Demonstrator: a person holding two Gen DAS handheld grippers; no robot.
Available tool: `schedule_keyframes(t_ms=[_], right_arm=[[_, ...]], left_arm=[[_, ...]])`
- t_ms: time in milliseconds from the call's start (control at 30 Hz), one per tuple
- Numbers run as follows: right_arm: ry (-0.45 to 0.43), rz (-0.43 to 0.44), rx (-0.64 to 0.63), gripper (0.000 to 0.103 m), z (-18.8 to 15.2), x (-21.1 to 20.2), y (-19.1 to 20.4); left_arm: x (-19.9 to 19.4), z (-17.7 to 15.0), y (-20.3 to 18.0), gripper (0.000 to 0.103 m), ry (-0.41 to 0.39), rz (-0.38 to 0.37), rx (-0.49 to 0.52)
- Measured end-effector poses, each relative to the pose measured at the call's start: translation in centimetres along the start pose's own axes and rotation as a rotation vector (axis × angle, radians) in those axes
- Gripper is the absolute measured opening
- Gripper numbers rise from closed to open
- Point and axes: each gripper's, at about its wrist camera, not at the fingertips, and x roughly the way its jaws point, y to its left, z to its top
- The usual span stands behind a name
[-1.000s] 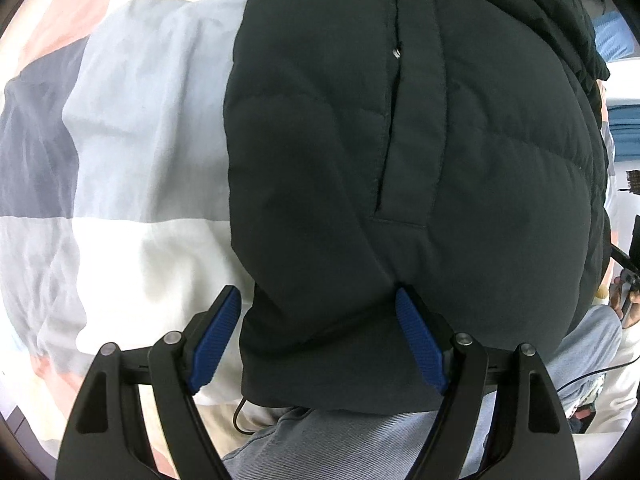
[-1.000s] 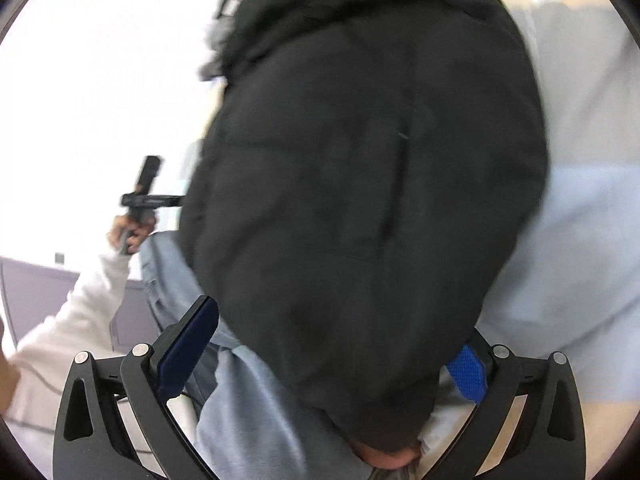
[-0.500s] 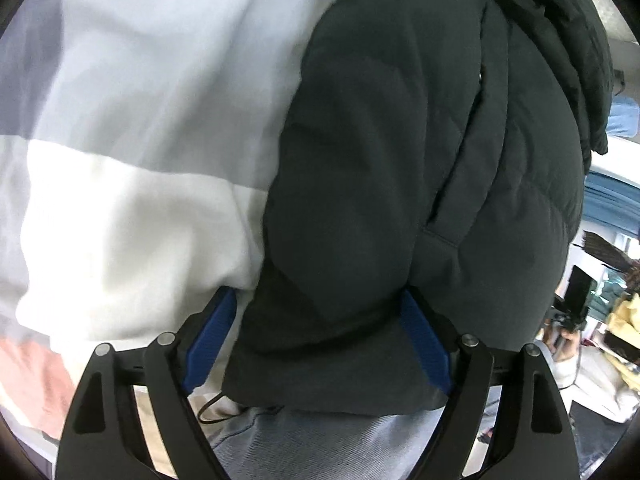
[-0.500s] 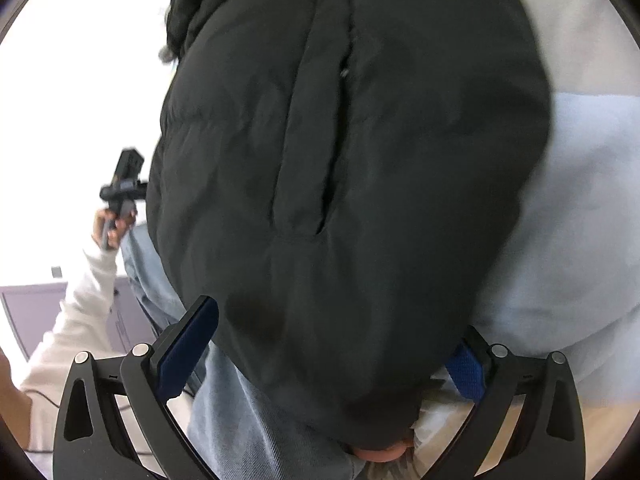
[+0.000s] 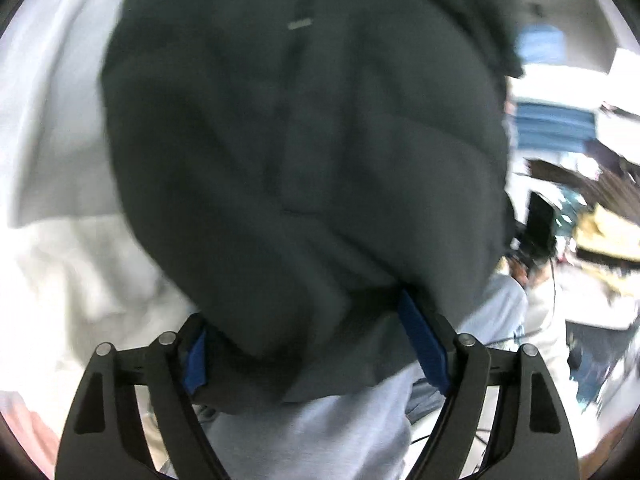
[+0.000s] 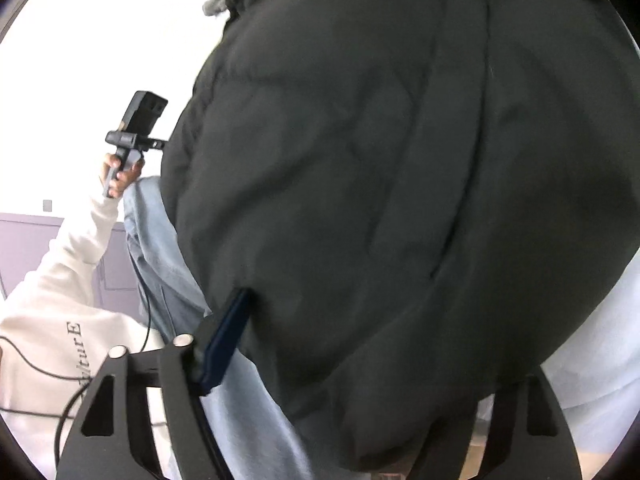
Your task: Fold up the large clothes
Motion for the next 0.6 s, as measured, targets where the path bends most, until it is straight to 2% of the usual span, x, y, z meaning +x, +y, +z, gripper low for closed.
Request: schedule_keyframes(t_ms=[33,100,133,200,233,267,367,400,467,600], right_arm=[[-0.014,-0.012,-0.027,0.059,0.1,-0.3,1.0],[-0.026,-0.065,-0.073,0.045,0.2,-0.6,2.4],[-0.034,-0.084,-0.067,0.042,0.2,-1.0,3.1],[-0.069,-0.091,-0.004,0.030,0.6,-1.8,3.8],[-0.082,-0.107,0.004,0.026,1.0,-2.2,4.1],[-0.112,-0.139,-0.003,0.023,1.4,-2.8,5.2],[-0.225,-0.183,0.004,0.014,1.7,-4.9,7.3],[-0.253,-0.188,0.005,0.012,1.3,-6.3,6.6],[-0.341,-0.202,0.018,0.010,0.6,-8.4,7.6],[-0.487,-0.186,0.033,0.008,-2.1,-13.1,8.4]], left_arm=[[-0.3,-0.5,-0.5,0.080,-0.020,-0.012,0.036],[-0.9,-0.9,-1.5,0.071,-0.078,-0.019,0.081],[-1.3,-1.0,-2.0,0.064,-0.114,-0.022,0.086],[-1.9,-1.0,-2.2,0.049,-0.180,-0.016,0.055],[-2.5,0.0,-1.6,0.033,-0.213,-0.023,0.021],[-2.9,0.1,-1.6,0.024,-0.244,-0.036,-0.015],[-4.0,-0.7,-2.1,0.013,-0.330,-0.059,-0.048],[-4.7,-0.9,-2.6,0.012,-0.367,-0.065,-0.052],[-5.3,-1.9,-5.0,0.008,-0.438,-0.085,-0.067],[-8.6,-3.8,-6.9,0.005,-0.574,-0.135,-0.070]])
